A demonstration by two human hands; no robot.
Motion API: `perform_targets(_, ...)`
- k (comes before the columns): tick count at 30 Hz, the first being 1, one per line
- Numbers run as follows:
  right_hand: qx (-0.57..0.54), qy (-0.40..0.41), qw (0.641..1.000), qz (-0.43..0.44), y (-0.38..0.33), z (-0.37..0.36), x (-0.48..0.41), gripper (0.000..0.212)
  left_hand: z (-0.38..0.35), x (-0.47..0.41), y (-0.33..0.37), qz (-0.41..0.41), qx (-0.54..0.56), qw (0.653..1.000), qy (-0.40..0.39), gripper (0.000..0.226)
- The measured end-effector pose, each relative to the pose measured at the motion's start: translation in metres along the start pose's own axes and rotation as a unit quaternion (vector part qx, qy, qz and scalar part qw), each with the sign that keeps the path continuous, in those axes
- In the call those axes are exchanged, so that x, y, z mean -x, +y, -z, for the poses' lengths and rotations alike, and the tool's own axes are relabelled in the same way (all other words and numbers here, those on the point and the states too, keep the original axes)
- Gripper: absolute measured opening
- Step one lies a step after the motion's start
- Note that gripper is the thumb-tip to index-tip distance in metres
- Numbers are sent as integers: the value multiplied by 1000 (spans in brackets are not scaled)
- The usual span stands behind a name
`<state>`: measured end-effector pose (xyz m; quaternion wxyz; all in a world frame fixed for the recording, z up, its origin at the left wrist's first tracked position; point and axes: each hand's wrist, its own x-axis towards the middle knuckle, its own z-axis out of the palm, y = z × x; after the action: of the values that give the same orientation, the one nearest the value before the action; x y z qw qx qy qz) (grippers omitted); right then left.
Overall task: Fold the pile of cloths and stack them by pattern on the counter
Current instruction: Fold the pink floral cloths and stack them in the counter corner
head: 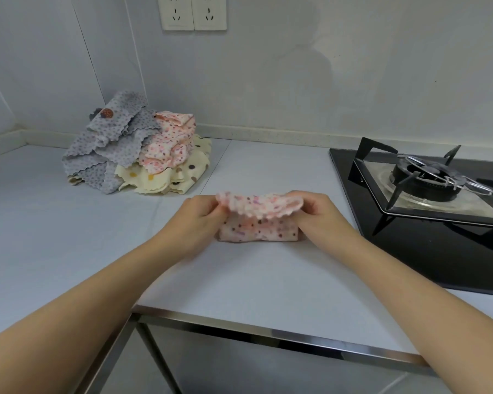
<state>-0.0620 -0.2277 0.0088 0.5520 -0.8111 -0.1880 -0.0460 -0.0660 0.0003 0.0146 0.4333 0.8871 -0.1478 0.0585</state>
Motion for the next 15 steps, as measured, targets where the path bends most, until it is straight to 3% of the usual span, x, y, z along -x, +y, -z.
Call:
perform_targets(1, 4, 18, 1000, -22, 0, -1, -1, 19, -2, 0, 3, 27, 17, 999, 8, 46)
perform_targets(6, 82, 47, 988, -125, -2, -9, -4, 36, -12, -3, 10, 151, 11, 988, 11, 41)
perform_targets(15, 238, 61, 961, -129, -5, -17, -4, 12, -20, 1, 12, 120, -194, 972, 56, 18)
